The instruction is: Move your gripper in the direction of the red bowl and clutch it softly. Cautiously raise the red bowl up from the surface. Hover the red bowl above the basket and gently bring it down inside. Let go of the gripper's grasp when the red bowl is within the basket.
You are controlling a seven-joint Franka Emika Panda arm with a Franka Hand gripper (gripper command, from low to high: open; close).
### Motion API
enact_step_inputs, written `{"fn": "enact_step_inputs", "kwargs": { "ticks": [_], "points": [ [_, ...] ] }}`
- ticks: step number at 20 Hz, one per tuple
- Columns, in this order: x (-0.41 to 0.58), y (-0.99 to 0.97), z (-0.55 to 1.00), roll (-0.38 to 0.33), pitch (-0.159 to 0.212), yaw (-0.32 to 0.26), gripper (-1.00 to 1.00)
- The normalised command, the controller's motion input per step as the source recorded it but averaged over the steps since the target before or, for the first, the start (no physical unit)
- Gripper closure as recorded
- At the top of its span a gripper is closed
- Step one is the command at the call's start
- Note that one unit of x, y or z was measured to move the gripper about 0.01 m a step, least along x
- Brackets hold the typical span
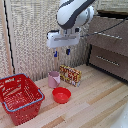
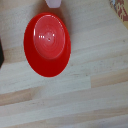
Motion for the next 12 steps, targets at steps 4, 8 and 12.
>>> {"fn": "enact_step_inputs", "kwargs": {
  "ticks": [4, 8, 12],
  "points": [
    [-0.439, 0.00, -0.48, -0.009, 0.040, 0.000, -1.00],
    [-0.413, 0.00, -0.47, -0.017, 0.057, 0.000, -1.00],
    [-0.346, 0.00, -0.44, -0.024, 0.070, 0.009, -1.00]
  ]
}}
